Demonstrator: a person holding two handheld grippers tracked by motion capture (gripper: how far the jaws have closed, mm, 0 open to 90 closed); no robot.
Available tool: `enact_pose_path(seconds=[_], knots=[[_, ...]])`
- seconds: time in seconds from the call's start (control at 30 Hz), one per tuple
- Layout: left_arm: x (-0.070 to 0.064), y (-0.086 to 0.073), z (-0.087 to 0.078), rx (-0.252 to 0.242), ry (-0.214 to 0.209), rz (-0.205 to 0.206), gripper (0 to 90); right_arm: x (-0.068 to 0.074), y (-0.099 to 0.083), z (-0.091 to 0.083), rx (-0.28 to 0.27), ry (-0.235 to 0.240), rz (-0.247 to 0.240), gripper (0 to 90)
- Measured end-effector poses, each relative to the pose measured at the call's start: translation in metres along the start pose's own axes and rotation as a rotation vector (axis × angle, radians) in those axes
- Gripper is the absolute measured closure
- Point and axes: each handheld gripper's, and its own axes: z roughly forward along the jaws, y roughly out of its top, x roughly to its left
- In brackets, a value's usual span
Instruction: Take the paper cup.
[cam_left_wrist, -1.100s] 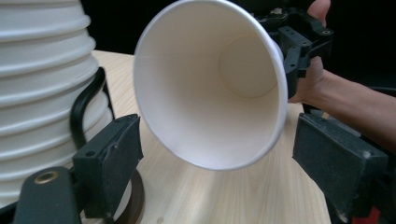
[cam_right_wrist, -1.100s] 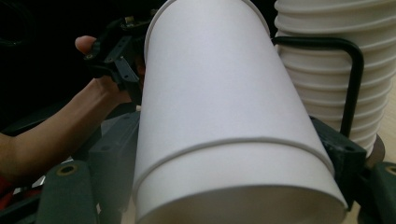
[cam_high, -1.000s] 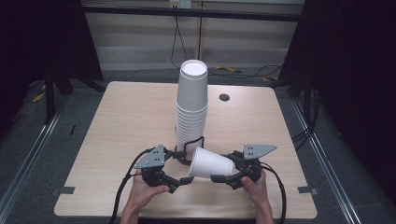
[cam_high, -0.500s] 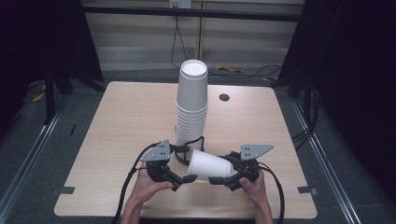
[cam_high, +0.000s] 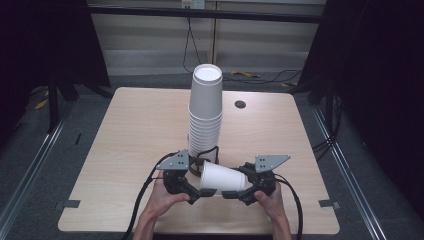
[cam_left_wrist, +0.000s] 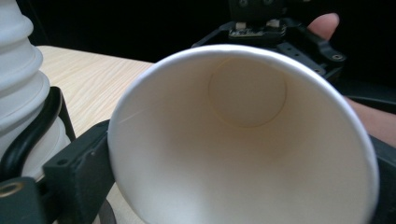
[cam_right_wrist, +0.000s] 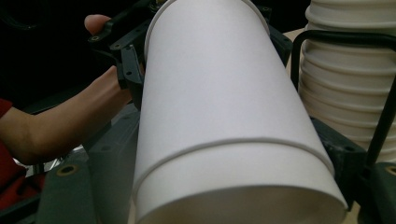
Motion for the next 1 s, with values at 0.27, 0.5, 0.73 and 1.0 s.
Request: enact_pose_path(seconds=[0.27,0.5,0.73,1.0], knots=[[0.002,-0.0007,0.0061,-0.024,-0.038,-0.029,3.9,-0.0001,0.0007,-0.0002,0.006,0.005,-0.002,22.4],[0.0023,-0.0012,0.008,-0.006,-0.054,-0.037,5.1,-0.0007,-0.0003,0.0006,0.018,0.016,-0.006,22.4],[0.002,0.001,0.0023,-0.015,-0.079,-0.033,8.7,-0.0016,-0.0002,-0.0004,0.005,0.042,-0.012,21.0],[-0.0005,0.0027,0.0002,0.011,-0.048,-0.026,8.9,-0.0013,-0.0012,0.0019,-0.002,0.013,-0.011,15.4]])
